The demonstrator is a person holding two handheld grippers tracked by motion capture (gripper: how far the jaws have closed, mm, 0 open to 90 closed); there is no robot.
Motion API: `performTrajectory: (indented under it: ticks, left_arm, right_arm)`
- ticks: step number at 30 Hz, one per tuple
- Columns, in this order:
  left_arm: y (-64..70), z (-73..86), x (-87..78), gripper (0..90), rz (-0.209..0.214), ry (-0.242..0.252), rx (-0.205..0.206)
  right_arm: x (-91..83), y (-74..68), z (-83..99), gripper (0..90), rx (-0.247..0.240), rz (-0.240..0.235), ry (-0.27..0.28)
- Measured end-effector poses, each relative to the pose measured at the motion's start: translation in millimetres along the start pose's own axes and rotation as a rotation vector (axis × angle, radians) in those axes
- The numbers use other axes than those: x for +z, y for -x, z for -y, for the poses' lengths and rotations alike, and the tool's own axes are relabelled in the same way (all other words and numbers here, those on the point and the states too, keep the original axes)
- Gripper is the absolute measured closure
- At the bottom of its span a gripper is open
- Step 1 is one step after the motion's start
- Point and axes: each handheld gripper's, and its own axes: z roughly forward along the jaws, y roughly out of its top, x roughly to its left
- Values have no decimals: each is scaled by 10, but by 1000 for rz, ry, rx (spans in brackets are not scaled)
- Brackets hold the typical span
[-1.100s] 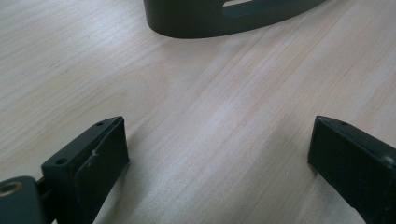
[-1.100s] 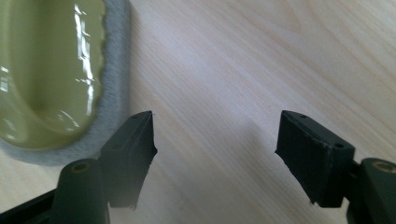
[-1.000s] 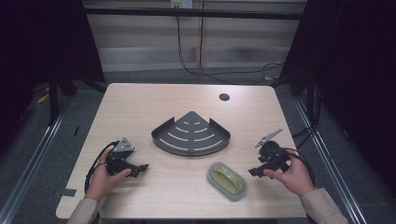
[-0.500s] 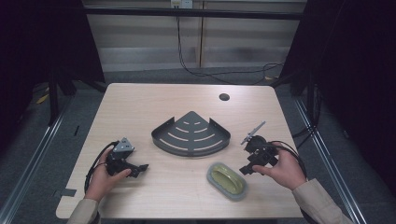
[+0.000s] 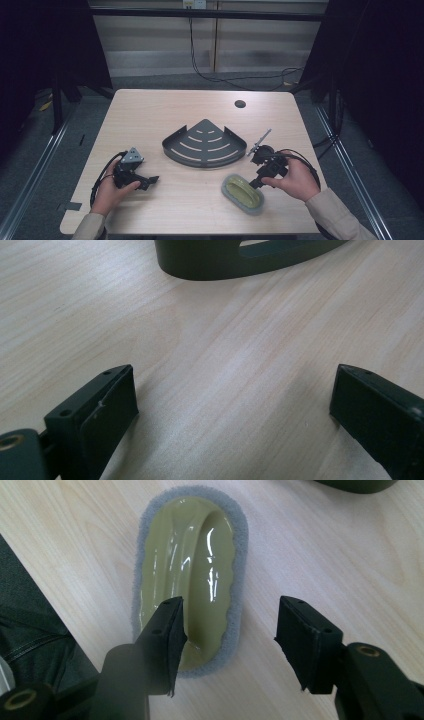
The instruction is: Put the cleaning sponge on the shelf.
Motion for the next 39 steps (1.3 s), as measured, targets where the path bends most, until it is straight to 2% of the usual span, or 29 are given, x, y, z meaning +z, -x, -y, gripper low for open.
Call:
performTrajectory:
  ticks: [9,17,27,29,31,33,39]
  left_arm:
    - [-1,1,-3,43,0,-1,2]
    - [-1,1,-3,43,0,-2,2]
    - [0,1,-2,43,0,0,1]
    - [-1,1,-3,43,0,-2,2]
    - [-1,1,-2,43,0,-1,2]
    - [-1,1,-3,43,0,-1,2]
    - [-1,1,-3,43,0,-1,2]
  right_arm:
    - [34,-102,-137,470,-25,-27,-42]
    - [97,-162,-206,483,-29,-27,-80]
    - [188,-233,-280,575,-55,-14,-120]
    - [240,-258,-301,648,-69,-17,-147]
    - [246,-268,-309,707,-72,-8,-145]
    - [239,-273,-330,720,-89,2,-157]
    - [132,-251,-393,722,-81,2,-147]
